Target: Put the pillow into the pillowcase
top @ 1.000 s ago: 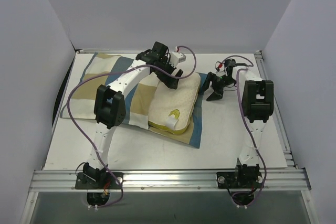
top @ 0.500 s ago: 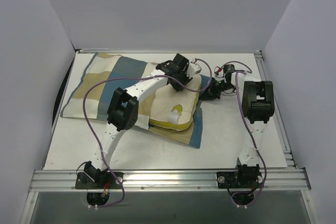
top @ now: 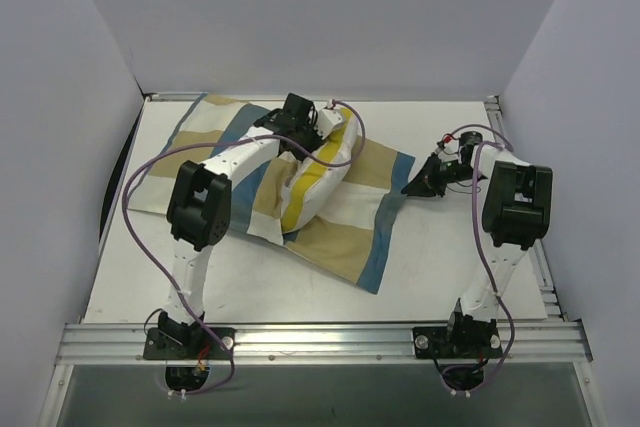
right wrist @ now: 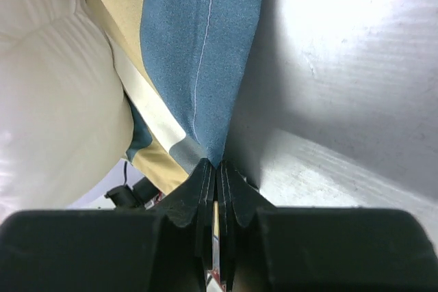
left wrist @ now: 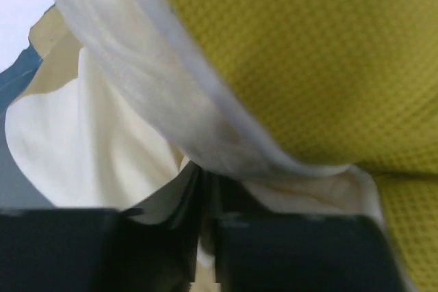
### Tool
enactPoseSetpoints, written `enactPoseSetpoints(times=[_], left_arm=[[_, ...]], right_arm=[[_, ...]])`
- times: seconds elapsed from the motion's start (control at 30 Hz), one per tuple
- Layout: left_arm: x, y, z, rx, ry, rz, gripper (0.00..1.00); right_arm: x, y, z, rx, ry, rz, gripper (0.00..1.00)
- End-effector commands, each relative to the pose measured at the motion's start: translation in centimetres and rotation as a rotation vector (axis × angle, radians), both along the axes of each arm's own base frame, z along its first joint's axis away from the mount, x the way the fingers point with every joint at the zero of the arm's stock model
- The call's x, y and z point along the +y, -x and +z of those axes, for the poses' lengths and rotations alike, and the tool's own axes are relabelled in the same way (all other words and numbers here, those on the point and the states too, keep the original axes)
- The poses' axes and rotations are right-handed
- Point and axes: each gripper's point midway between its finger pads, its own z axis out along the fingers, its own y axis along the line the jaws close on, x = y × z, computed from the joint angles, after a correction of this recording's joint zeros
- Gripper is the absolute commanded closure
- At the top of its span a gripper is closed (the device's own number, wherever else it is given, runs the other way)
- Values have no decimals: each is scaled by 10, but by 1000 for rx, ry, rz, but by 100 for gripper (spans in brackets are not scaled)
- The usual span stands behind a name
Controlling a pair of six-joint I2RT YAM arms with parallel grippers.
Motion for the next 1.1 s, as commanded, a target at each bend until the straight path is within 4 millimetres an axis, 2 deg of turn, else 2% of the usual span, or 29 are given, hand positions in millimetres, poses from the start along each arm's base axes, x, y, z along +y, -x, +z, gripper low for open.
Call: enactPoseSetpoints(times=[0.0, 0.03, 0.1, 0.13, 0.17, 0.23, 0.27, 0.4, 0.47, 0.57, 0.67, 0.73, 0.8, 0.9, 0.97, 1.07], left_arm=[[44, 48, -22, 153, -147, -56, 77], [31, 65, -22, 177, -130, -109, 69], [-5, 90, 0, 170, -55, -186, 53], [-13, 92, 10, 160, -30, -184, 44], [-19, 93, 22, 149, 1, -170, 41], [-23, 86, 40, 152, 64, -91, 41], [-22, 76, 53, 124, 85, -56, 41], [-5, 44, 64, 64, 59, 87, 44], [6, 33, 51, 47, -9, 138, 47], [22, 14, 43, 16, -89, 193, 48], [31, 0, 22, 29, -131, 222, 47], [33, -8, 21, 24, -127, 228, 46], [31, -10, 12, 48, -114, 217, 46], [19, -8, 17, 66, -52, 185, 45], [11, -4, 25, 78, -7, 166, 42], [-3, 5, 51, 71, 66, 135, 41]], right_arm=[[-18, 19, 12, 40, 57, 1, 100], [-14, 17, 14, 35, 50, 6, 100], [-6, 17, 20, 24, 29, 23, 100], [-4, 17, 24, 17, 23, 25, 100], [-1, 18, 26, 13, 19, 30, 100], [4, 21, 29, 8, 19, 49, 100], [6, 23, 29, 11, 16, 54, 100], [17, 28, 29, 5, 23, 96, 100], [23, 31, 28, 9, 22, 117, 100], [28, 32, 29, 5, 31, 135, 100], [30, 33, 31, -3, 38, 149, 100], [30, 33, 32, -5, 37, 156, 100], [30, 35, 34, -5, 38, 164, 100], [30, 37, 34, 0, 38, 171, 100], [30, 37, 35, -3, 38, 175, 100], [32, 38, 37, -3, 33, 180, 100]])
